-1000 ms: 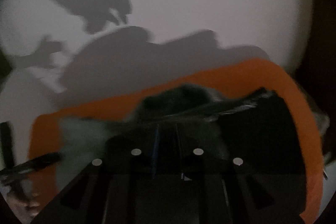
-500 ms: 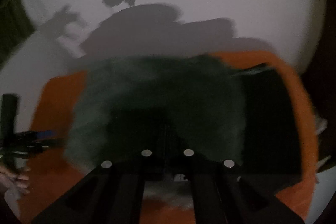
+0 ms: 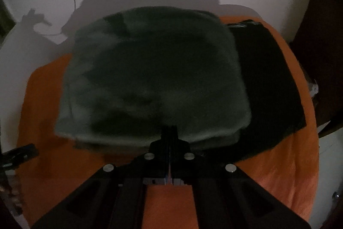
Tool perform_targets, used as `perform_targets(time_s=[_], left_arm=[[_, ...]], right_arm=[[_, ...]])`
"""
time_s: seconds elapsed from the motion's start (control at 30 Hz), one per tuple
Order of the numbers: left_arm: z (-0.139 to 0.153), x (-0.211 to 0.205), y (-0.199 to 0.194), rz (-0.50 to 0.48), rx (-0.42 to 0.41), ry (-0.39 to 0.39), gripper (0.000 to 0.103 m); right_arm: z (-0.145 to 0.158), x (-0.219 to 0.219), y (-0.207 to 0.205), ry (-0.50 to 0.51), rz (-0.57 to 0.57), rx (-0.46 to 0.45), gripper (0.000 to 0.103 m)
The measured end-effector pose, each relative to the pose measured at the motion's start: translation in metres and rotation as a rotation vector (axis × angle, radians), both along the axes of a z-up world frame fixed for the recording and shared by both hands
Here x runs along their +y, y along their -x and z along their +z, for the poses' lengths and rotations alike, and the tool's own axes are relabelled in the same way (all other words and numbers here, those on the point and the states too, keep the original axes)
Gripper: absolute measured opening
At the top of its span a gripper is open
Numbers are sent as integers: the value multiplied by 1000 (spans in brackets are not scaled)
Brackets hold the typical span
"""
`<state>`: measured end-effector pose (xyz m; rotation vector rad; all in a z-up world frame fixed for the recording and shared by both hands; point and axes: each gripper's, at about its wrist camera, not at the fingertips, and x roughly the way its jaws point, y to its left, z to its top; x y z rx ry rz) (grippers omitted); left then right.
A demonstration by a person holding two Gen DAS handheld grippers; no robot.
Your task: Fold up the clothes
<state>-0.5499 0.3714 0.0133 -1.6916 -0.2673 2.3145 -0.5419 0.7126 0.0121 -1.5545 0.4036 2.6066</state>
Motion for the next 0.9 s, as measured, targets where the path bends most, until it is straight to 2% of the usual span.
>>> perform_targets(time_s=[0.17,0.33,0.6,0.7,0.8,0.9], left_arm=[[43,-6,-40,-10,34,-36,97],[95,-9,-84,-38,74,44,97],[184,-15,-204,-7,196,94,97],[203,-11,-253,4,225,131,97],[214,-4,-281,-4,246,128,97],[213,4,-299,-5,313,153,97]], right_arm=[[45,-69,-37,60,11,3,0],[96,-126,-78,40,18,7,0],[191,-172,-226,-15,0,105,3],[213,-182,-266,-19,25,150,3],[230,-183,-305,-4,31,202,3],[234,-181,-336,-13,38,250,6]])
